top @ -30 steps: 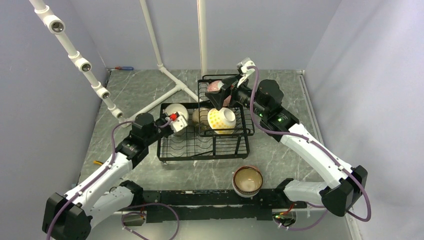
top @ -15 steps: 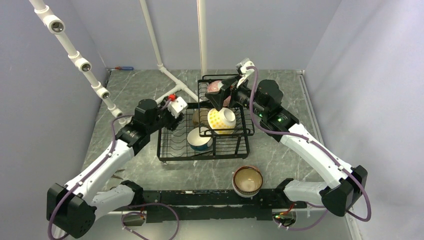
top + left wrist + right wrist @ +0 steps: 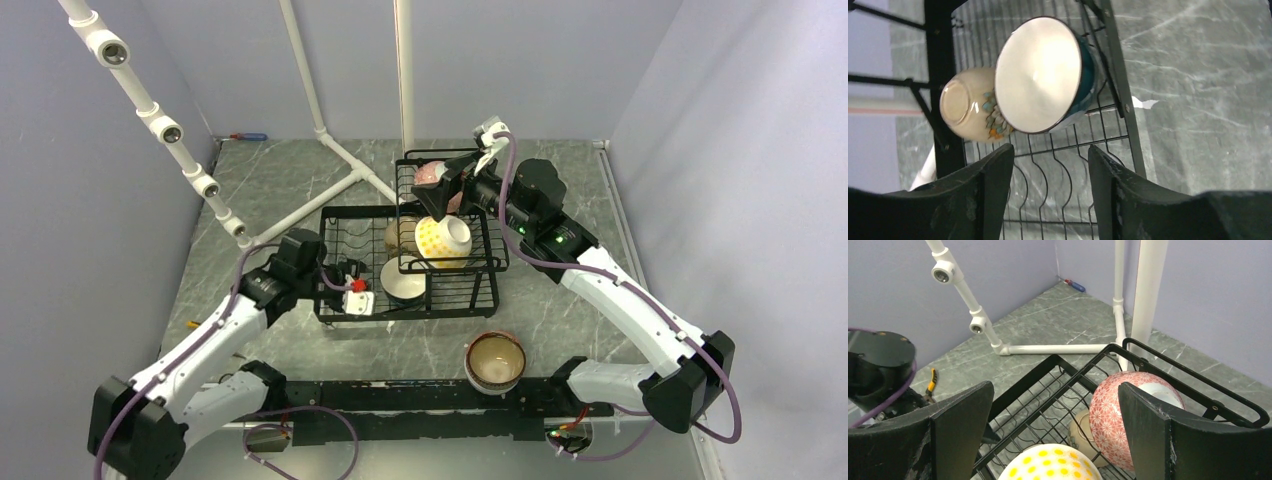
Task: Load the bowls into the dish rack
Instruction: Place the bowl in the dish rack.
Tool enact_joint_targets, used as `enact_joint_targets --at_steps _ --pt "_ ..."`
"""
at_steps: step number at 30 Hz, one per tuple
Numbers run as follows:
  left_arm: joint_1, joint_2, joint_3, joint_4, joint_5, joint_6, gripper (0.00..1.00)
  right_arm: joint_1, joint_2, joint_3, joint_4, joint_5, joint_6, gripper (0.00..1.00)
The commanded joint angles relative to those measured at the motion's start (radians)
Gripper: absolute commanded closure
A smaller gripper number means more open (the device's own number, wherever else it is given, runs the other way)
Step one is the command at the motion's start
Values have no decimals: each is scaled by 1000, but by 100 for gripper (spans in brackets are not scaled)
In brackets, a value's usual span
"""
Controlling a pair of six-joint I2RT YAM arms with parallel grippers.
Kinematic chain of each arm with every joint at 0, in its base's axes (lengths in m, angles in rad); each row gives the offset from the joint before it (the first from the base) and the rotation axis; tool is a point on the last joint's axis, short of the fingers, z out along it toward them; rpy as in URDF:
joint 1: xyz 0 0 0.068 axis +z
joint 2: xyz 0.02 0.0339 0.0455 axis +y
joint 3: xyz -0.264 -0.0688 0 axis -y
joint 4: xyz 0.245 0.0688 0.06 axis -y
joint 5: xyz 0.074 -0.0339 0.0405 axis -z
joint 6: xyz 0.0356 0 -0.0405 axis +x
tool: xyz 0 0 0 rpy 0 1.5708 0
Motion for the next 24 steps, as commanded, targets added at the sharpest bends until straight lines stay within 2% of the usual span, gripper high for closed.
enact_joint_targets --at_steps 1,6,13,16,19,24 --pt "-2 106 82 -176 140 375 42 -6 -9 -4 8 0 -6 0" --pt "-50 185 95 -131 114 428 42 -6 -10 -5 3 1 -7 0" --pt "-162 315 131 -74 -43 417 44 -8 -12 -12 0 3 -9 0" --pt "-190 357 139 -49 -83 398 47 -10 -15 -13 0 5 -10 0" --pt "-202 376 140 -13 -108 361 57 -11 -18 -15 2 0 -9 0" --pt "-214 368 129 11 -132 349 87 -13 -23 -13 -2 -3 -12 0"
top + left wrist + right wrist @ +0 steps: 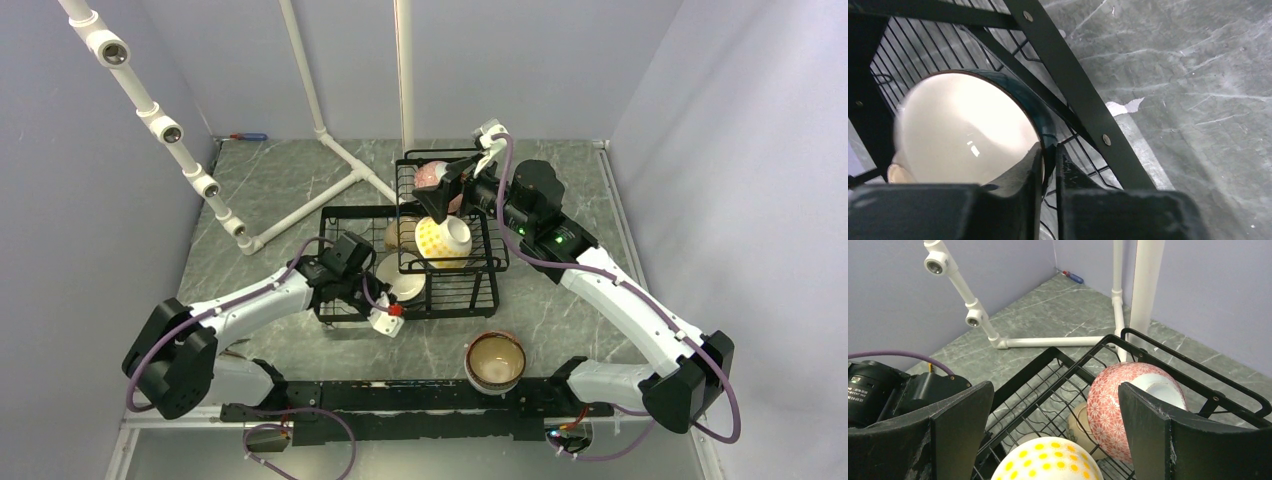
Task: Load the bowls into the dish rack
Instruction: Place the bowl in the dish rack.
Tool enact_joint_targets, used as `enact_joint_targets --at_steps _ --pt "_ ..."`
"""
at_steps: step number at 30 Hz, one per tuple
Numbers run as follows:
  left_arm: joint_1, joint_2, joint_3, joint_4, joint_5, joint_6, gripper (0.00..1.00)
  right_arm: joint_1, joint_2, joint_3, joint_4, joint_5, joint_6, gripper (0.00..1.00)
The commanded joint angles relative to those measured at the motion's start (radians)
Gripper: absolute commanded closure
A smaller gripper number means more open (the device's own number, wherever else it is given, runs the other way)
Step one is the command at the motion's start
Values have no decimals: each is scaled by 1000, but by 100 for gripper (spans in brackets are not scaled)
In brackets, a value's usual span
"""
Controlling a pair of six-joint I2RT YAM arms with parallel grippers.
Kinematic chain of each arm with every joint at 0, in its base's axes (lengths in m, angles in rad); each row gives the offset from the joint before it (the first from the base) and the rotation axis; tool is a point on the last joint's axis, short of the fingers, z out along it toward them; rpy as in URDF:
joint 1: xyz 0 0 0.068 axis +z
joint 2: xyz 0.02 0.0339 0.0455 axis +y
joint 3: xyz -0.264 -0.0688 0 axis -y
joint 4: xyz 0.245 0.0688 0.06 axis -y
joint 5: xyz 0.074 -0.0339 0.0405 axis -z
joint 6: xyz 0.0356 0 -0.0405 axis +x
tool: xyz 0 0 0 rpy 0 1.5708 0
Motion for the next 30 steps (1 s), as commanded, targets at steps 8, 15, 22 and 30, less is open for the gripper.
enact_joint_targets --at_steps 8,15,22,30 --pt "-8 -107 24 1 -5 -179 97 -6 -23 10 8 -22 -12 0" --pt "45 -267 6 37 85 -539 97 -6 -16 26 3 -61 -5 0" --pt "176 -386 -35 120 295 -829 97 -5 3 44 5 -187 -40 0" --pt "223 -450 2 175 63 -1329 97 -6 26 51 15 -302 -85 0"
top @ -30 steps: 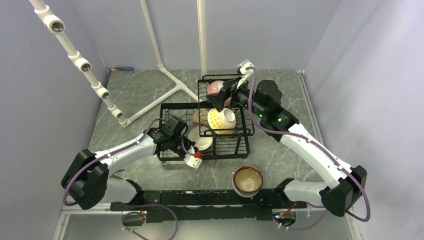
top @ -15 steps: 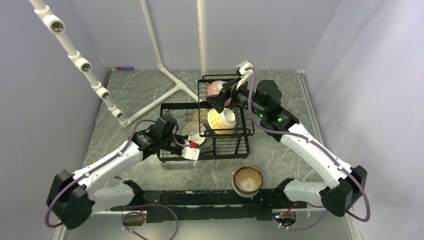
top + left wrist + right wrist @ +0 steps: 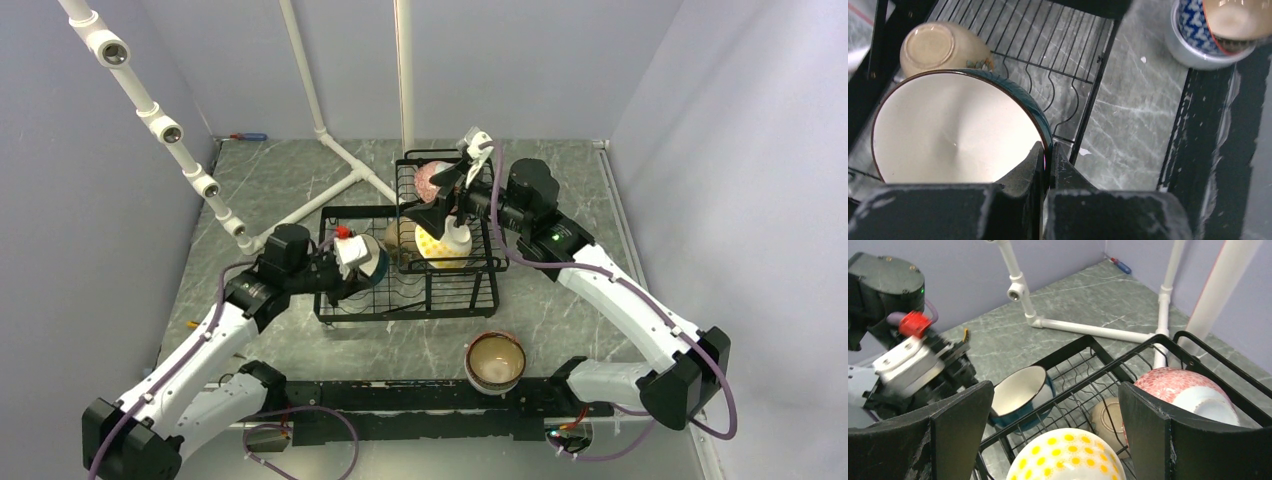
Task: Load the bowls into the dish rack
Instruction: Place the bowl in the dish rack.
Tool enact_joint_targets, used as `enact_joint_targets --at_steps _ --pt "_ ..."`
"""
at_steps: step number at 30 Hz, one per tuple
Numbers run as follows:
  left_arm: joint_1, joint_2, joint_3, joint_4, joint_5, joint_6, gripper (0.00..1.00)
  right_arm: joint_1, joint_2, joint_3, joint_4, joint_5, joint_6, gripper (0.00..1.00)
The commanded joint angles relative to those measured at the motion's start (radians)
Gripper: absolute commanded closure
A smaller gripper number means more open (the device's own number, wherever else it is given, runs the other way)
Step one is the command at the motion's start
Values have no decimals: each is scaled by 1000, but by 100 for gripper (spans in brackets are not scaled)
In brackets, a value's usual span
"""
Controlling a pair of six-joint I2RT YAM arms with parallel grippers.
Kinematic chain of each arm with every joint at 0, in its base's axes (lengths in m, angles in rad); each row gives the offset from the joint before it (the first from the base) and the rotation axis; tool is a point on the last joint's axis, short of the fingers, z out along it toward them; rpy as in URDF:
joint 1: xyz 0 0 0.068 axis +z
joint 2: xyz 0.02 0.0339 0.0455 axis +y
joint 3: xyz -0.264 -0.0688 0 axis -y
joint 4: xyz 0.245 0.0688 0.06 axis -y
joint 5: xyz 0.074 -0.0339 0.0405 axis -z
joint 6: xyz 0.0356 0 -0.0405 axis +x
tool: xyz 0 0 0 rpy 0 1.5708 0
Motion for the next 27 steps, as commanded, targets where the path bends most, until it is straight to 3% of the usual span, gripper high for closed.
enact_joint_targets --at_steps 1,9,14,22,27 --pt "25 -32 56 132 -18 -311 97 -3 17 47 41 -110 -43 0" --pt "83 40 -17 457 163 -732 97 0 56 71 6 -180 -64 0" --pt "110 151 31 479 284 -798 97 2 44 69 4 -171 -70 0" --pt "118 286 -71 855 405 -994 97 2 36 64 -21 -159 -78 0" --pt "124 240 -46 785 346 -954 97 3 41 68 -45 -182 -109 0"
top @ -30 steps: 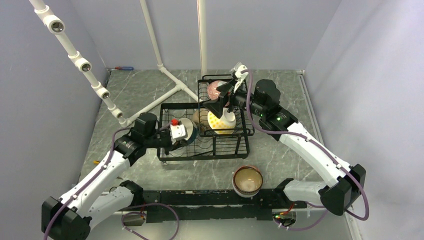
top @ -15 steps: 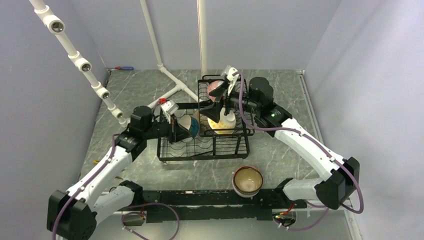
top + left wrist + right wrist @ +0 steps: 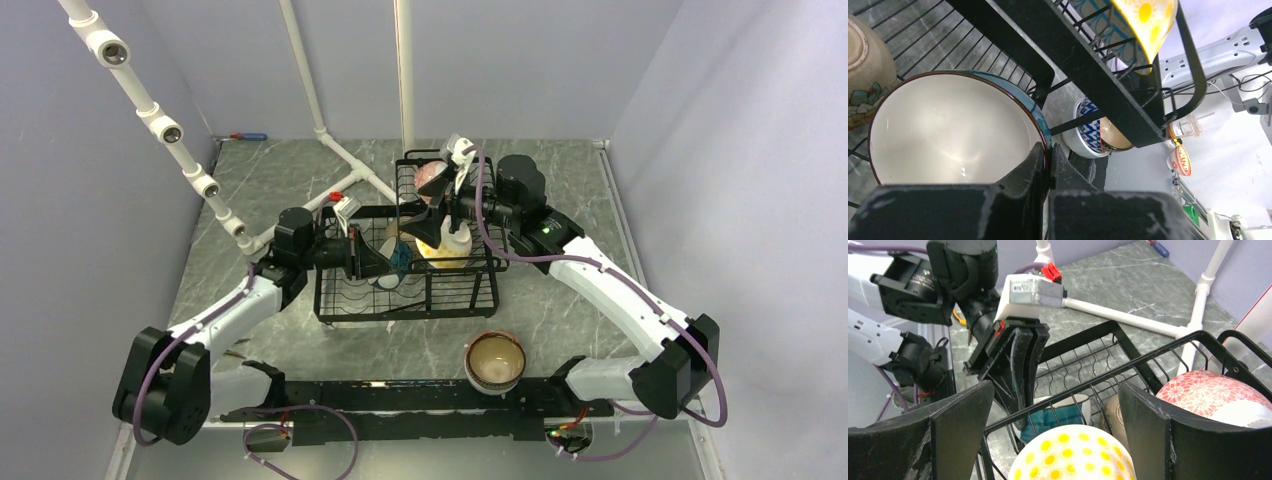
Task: Load the bowls into the dish rack
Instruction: Place the bowl in the dish rack.
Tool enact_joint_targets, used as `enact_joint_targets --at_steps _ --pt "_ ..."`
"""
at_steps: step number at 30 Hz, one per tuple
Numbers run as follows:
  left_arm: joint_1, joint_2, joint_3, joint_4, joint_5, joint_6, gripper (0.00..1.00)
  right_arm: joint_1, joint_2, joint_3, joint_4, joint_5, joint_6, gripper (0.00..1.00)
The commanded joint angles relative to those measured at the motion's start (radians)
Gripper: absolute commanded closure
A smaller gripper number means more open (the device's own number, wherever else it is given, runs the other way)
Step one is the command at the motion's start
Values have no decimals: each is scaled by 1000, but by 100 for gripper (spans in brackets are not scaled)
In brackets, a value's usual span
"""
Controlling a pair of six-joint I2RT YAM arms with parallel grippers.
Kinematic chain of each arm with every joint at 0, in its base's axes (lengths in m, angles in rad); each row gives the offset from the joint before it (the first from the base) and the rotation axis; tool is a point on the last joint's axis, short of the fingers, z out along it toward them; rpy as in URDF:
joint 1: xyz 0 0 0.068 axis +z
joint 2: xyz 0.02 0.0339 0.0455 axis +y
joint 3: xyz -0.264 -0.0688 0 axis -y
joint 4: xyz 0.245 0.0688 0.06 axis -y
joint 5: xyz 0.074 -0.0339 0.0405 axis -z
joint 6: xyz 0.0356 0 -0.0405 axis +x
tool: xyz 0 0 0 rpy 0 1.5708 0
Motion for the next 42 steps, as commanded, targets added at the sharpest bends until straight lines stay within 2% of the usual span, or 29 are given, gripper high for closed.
enact_joint_targets --at_steps 1,5,7,11,14,18,21,23,28,31,34,42 --pt "14 -92 52 54 -19 7 97 1 -20 47 -9 -44 -62 0" --pt "26 -231 133 -242 -203 146 97 6 -18 47 -3 -107 -103 0" --pt "29 -281 191 -367 -230 218 97 7 -17 45 4 -155 -140 0" --pt "31 -295 345 -615 -172 333 97 11 -2 49 -5 -290 -296 0" --pt "31 -267 473 -799 -109 430 97 19 -16 -16 61 -330 -473 0" --pt "31 -195 638 -1042 -47 576 97 55 -32 -86 78 -344 -810 0" --pt "31 -150 722 -1183 -17 667 97 69 -26 -97 57 -336 -1003 0" --pt "31 -129 756 -1246 -5 693 97 83 -24 -97 23 -326 -1132 0" --pt "31 -87 789 -1315 11 712 97 105 -8 -98 63 -301 -1227 0" --pt "31 -69 818 -1317 17 705 97 125 32 -46 -61 -293 -1362 0" --pt "31 -58 866 -1330 14 703 97 159 63 -8 -127 -221 -1456 0" --pt "31 3 983 -1415 67 711 97 214 68 -13 -87 -179 -1516 0"
